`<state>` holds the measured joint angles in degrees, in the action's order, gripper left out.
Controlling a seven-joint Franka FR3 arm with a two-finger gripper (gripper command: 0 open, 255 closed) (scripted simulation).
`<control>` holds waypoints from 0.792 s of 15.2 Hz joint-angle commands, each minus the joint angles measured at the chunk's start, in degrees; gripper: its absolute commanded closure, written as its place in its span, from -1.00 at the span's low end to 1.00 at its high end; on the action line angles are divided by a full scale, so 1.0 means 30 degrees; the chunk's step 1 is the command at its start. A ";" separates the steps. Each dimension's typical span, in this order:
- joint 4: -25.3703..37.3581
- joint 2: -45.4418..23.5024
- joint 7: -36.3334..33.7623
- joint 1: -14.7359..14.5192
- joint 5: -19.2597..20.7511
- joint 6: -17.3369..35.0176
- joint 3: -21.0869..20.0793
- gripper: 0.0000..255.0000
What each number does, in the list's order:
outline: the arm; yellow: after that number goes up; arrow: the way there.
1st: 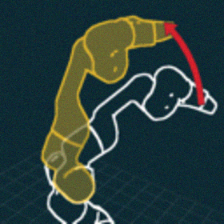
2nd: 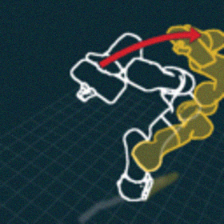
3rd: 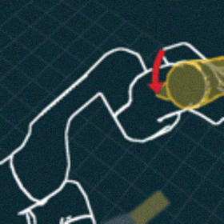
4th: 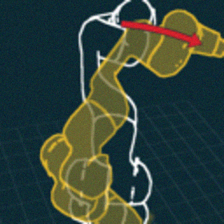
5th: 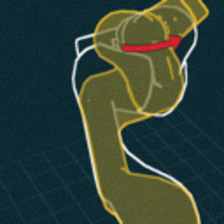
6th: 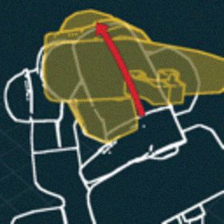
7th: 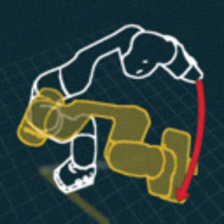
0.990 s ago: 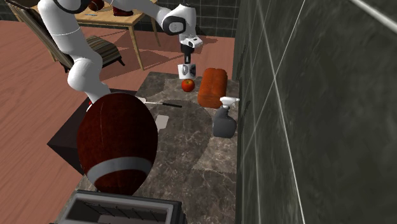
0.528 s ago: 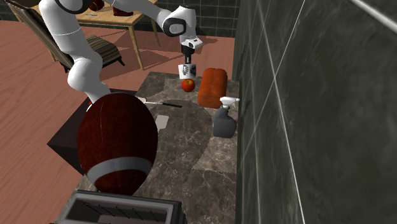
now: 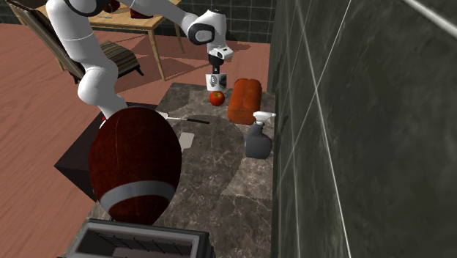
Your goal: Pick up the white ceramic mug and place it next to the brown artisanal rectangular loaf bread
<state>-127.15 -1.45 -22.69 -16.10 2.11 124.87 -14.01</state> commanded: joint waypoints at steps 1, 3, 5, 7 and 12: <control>0.0299 0.0378 0.0066 -0.0007 -0.0125 -0.0673 -0.0015 -1.00; 0.1070 0.0897 0.0187 -0.0008 -0.0292 -0.1945 -0.0016 -1.00; 0.1402 0.1073 0.0226 -0.0010 -0.0346 -0.2447 -0.0014 -1.00; 0.1401 0.1073 0.0226 -0.0010 -0.0346 -0.2447 -0.0013 -1.00; 0.1402 0.1073 0.0226 -0.0010 -0.0346 -0.2447 -0.0014 -1.00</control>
